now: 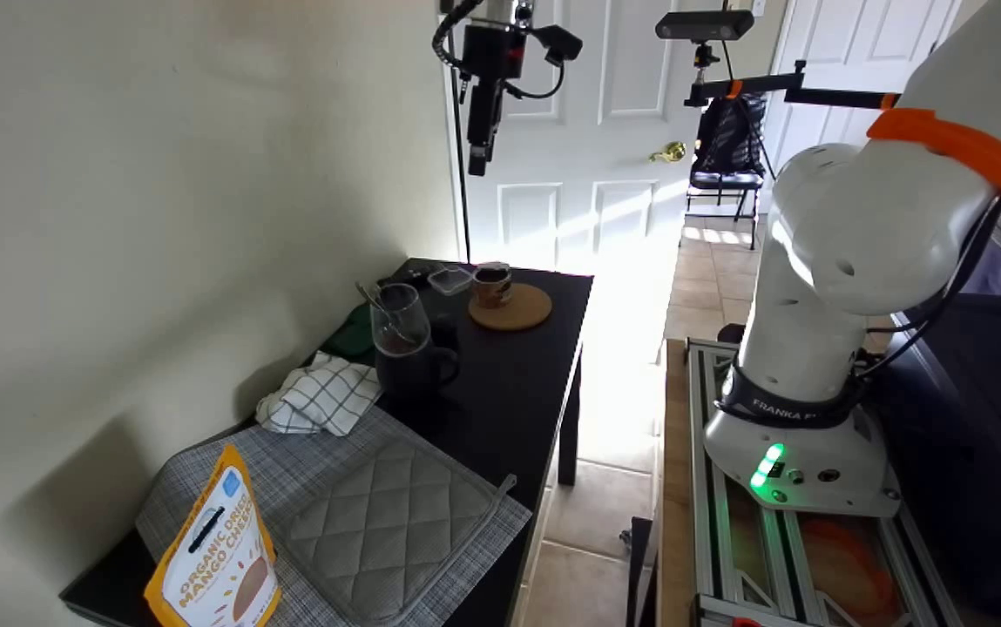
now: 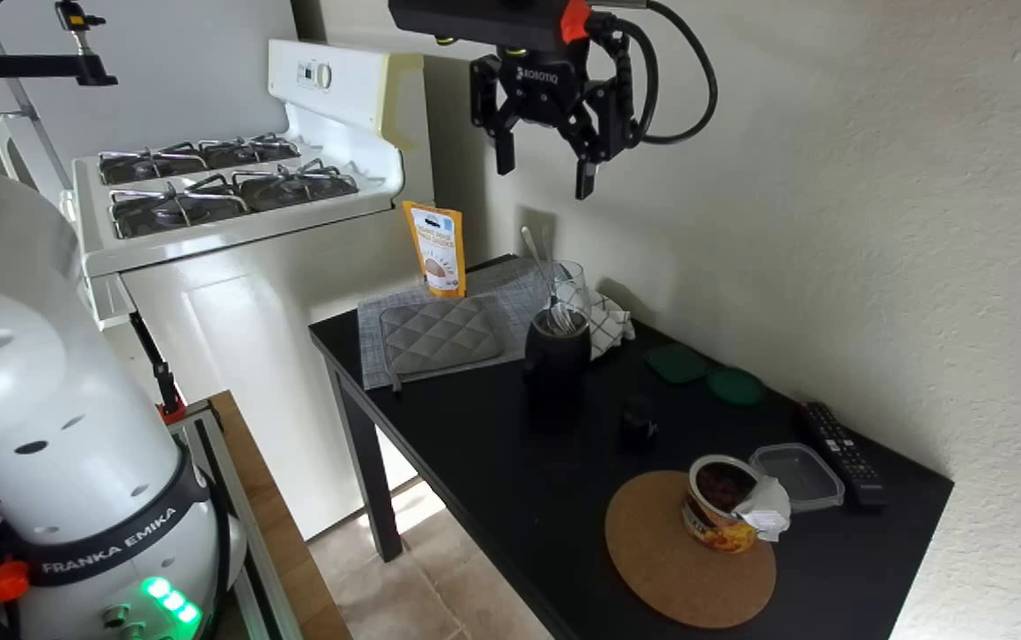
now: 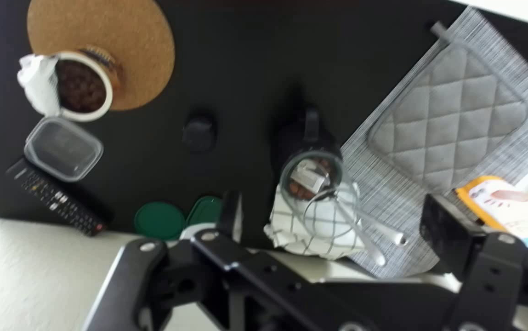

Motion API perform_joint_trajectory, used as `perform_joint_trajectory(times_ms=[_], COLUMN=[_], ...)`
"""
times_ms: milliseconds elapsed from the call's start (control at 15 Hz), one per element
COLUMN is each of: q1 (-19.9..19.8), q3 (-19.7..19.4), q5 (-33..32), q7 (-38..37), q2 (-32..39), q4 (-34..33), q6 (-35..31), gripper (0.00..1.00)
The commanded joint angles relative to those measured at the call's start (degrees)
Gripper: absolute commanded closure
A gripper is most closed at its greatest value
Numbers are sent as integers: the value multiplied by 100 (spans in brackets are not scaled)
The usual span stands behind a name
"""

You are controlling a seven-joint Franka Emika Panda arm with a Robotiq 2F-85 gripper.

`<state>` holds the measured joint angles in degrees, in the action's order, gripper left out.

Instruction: Remove the glass cup from the top of the black mug.

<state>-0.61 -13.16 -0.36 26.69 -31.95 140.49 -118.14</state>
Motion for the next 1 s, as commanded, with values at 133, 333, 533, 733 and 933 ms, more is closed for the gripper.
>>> perform_joint_trajectory(times_ms=[133,333,533,733,933], q1=[-152,-338,-367,-339,-305], q3=[974,1239,1151,1098,1106], q5=[-737,-1418,-1532,-1336,-1271], q7=[-1274,-2063,-2409,-2453,-2542], q2=[1165,1786,2291,2584,2793], q4=[-71,-189,-311,-389,-463], q6=[-1417,-1346,-1537,-1815,-2212], gripper=[0,0,0,0,0])
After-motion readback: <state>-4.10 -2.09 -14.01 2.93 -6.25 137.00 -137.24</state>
